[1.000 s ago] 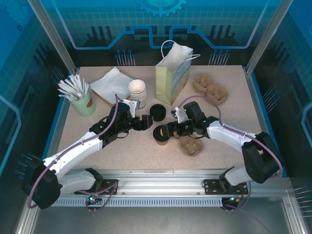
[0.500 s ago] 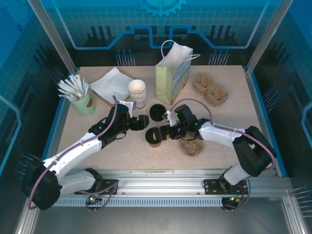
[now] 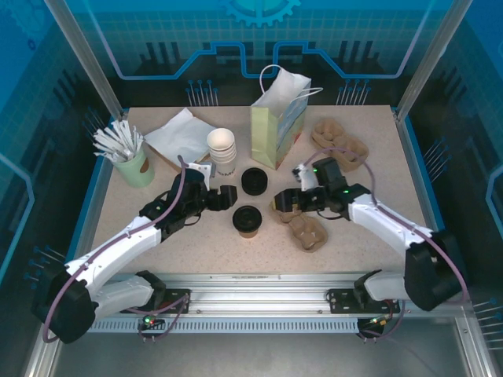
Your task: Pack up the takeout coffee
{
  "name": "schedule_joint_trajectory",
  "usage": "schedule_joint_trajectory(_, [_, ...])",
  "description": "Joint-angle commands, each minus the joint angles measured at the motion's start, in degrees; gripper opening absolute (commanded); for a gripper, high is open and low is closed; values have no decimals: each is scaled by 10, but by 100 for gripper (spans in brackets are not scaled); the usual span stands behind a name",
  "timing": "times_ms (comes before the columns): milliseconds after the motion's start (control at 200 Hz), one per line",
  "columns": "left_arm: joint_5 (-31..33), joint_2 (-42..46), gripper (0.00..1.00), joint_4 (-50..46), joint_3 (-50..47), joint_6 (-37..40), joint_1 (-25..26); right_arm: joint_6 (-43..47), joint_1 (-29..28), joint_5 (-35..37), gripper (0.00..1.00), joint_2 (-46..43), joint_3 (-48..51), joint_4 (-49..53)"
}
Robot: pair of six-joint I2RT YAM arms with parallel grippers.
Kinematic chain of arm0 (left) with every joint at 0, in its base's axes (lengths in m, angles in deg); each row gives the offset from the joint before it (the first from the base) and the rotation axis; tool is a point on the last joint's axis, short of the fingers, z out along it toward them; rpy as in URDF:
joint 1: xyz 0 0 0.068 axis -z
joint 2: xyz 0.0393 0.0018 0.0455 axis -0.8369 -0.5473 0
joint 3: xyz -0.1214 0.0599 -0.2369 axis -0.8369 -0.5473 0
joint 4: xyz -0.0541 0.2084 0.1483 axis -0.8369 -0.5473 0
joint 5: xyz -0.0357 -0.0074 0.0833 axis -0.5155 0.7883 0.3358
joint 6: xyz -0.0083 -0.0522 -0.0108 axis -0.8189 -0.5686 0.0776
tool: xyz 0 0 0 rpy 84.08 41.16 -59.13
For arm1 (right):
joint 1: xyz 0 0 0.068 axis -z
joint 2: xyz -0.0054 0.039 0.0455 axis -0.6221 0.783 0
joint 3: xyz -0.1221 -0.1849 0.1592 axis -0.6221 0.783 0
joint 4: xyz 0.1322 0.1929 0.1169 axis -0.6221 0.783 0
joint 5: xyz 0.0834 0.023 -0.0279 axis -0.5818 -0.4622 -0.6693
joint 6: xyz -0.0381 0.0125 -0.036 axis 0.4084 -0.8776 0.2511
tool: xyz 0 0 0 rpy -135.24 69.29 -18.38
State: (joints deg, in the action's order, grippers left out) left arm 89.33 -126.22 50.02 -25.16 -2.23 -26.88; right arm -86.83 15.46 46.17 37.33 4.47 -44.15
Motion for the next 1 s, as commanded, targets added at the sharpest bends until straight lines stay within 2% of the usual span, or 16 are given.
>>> schedule_joint_trajectory(0, [-19,9,83,12,1,0,-3,27,41,72,82,-22,21,85])
schedule_joint_trajectory(115, [-26,5,83,15,2,-1,-3,26,52,105,82,-5,26,108])
schedule_joint_trajectory(315, [-33,3,83,13,2,1,-2,35,40,86,81,43,29,91])
schedule_joint_trajectory(785, [-34,2,83,15,-4,7,-2,-12,-49,52,80,74,17,34])
schedule_joint_trajectory(905, [-36,-1,83,16,-3,9,-2,2,-55,48,79,80,-7,46])
schedule_joint_trajectory(995, [-39,-3,83,16,-2,10,-2,33,-56,89,79,83,-35,95])
